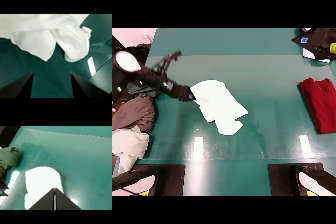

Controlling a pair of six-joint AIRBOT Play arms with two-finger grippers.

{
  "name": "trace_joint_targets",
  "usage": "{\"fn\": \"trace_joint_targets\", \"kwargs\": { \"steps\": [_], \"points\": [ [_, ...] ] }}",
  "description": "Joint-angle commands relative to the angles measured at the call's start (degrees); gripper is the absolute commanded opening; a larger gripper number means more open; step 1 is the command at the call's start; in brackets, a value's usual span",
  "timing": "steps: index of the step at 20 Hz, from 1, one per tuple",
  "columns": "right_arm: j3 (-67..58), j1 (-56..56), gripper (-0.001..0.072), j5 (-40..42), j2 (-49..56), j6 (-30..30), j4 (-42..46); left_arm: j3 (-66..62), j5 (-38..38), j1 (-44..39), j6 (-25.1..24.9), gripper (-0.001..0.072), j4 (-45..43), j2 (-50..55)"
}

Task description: Fold the shirts.

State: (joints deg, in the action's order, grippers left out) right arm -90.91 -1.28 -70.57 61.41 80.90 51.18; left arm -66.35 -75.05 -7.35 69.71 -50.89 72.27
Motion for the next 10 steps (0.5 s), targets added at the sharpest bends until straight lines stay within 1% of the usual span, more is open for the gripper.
{"fn": "trace_joint_targets", "kwargs": {
  "steps": [1, 2, 3, 5, 10],
  "points": [
    [0.4, 0.0, 0.0015, -1.3, 0.7, 0.0, -0.2, 17.0, 13.4, 0.6, -1.9, 0.0553, 11.3, -1.5],
    [1.4, 0.0, 0.0015, -1.6, 0.7, 0.0, -0.2, 20.6, 17.9, 0.6, -4.3, 0.0552, 16.0, -1.1],
    [2.4, 0.0, 0.0015, -1.6, 0.7, 0.0, -0.2, 22.7, 20.4, 0.6, -6.8, 0.0552, 20.0, -0.3],
    [4.8, 0.0, 0.0014, -1.7, 0.6, 0.0, -0.2, 23.9, 21.3, 0.5, -10.3, 0.0552, 24.5, 2.1],
    [11.3, 0.1, 0.0015, -1.8, 0.6, 0.1, -0.7, 23.5, 25.4, 0.5, -10.7, 0.0551, 29.0, 6.4]
  ]
}}
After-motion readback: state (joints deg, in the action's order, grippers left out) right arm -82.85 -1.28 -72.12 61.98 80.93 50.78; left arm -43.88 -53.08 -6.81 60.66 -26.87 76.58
